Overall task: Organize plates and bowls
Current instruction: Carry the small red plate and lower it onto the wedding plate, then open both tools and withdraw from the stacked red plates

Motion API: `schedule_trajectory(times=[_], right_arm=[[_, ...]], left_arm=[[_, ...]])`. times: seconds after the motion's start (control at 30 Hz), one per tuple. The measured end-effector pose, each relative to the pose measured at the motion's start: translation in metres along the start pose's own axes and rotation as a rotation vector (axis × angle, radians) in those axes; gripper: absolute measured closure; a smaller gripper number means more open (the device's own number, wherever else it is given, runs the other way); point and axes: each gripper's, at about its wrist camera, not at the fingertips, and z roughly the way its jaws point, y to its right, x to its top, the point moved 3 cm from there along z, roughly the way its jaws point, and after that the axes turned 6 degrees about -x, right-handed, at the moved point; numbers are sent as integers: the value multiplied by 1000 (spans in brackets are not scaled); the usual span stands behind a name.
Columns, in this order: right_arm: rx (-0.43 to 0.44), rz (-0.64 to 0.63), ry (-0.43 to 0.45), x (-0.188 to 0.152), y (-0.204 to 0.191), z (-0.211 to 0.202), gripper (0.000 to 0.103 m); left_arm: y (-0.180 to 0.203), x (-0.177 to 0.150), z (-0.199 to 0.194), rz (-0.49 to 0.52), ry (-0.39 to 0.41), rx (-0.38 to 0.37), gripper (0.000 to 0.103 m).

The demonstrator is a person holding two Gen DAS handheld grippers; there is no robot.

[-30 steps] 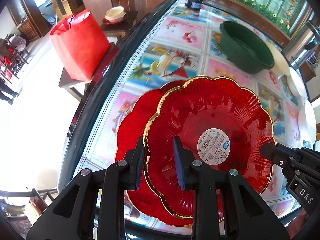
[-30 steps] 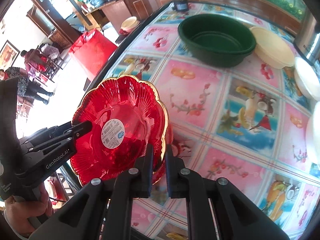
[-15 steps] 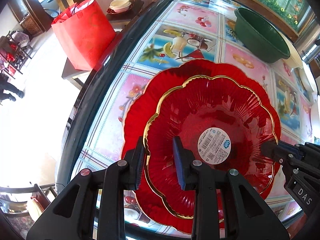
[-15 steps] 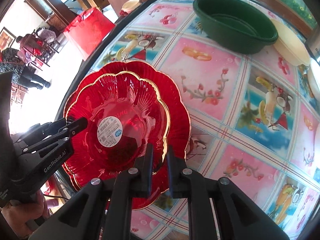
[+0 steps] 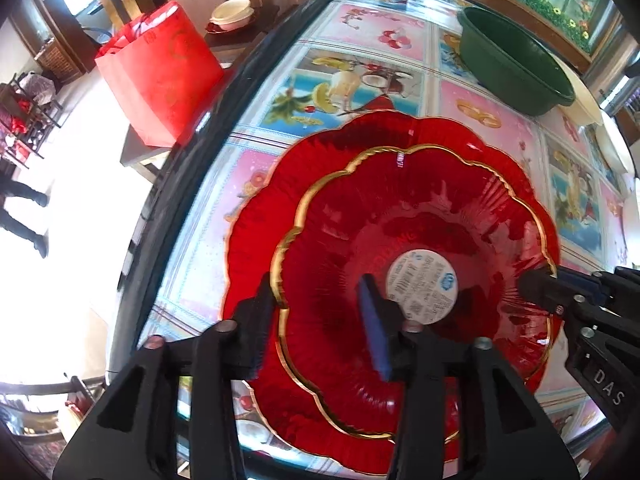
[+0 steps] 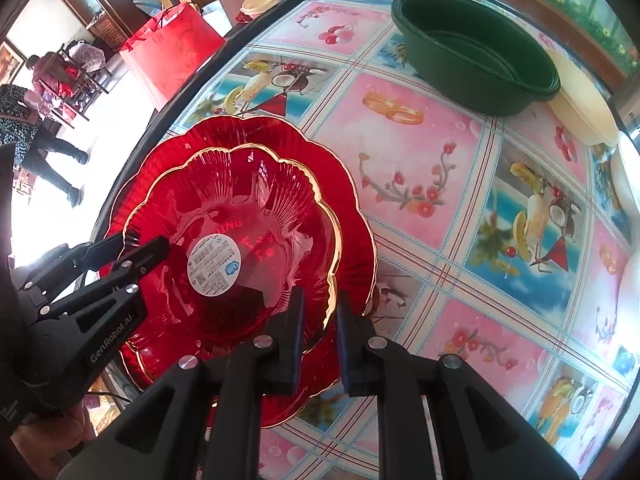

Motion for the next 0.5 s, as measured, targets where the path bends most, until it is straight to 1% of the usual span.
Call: schedule_trajectory(times=[0.03,0.17,0.23,0.3,0.5], right_arm=[[1,2,0,-1,0,0,88],[1,8,0,-1,1,0,88],[-3,7,-1,-2,1,1,89],[-9,6,3,-1,1,0,93],[-5,6,0,-2,-1,1,92]], left_arm=[[1,-1,0,5,-3,4,55],[2,-3,-2,15,-1,12,55],[1,-3,-6,17,11,13,55],[1,-1,-11,22,27,20,55],[3,2,-15,22,38,12,54]])
